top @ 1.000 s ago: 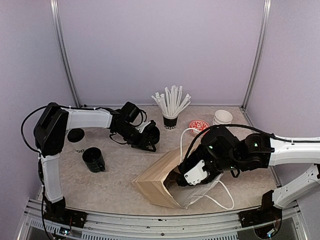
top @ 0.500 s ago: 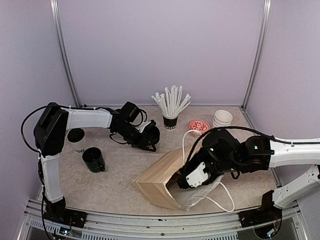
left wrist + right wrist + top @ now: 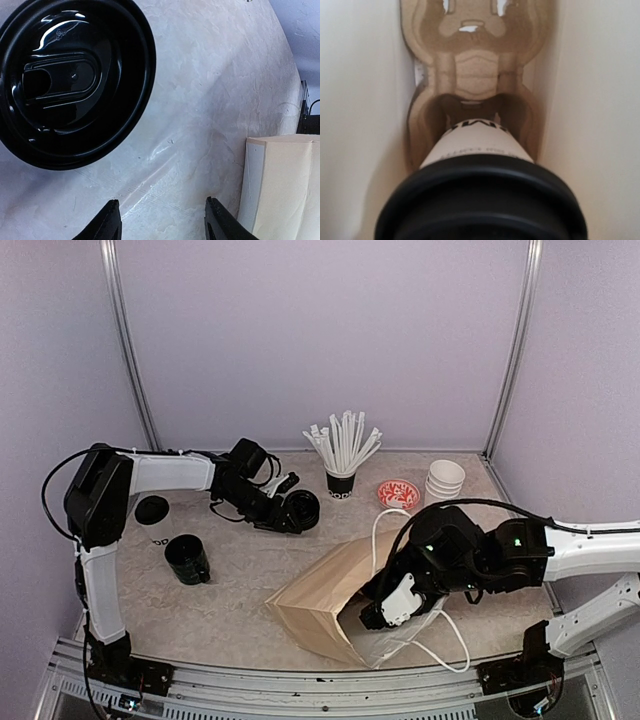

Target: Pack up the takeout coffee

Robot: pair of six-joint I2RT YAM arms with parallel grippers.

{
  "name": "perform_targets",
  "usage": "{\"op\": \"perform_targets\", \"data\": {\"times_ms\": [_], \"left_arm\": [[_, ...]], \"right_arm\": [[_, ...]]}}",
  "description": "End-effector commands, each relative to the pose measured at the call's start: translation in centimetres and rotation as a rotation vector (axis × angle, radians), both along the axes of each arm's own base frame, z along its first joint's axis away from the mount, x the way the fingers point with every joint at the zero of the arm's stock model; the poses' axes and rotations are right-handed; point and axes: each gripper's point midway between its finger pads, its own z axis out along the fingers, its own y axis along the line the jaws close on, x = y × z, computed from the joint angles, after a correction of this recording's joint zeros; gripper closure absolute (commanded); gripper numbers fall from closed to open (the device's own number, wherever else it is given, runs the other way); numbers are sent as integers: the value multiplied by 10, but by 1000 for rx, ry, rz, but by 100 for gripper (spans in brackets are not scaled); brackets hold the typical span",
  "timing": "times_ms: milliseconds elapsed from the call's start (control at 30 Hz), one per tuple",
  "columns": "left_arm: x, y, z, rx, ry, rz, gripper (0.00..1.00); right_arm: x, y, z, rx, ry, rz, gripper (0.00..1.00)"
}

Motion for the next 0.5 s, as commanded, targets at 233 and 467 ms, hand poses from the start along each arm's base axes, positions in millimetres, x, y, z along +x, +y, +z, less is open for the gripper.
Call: {"op": "perform_targets", "data": {"times_ms": [233, 467], "left_arm": [[-14, -22, -8, -35, 18, -89, 44], [-21, -28, -15, -31, 29, -117, 44]], "right_arm": [[-7, 12, 3, 53, -12, 63, 54], [-2, 16, 2, 52, -2, 51, 54]]}}
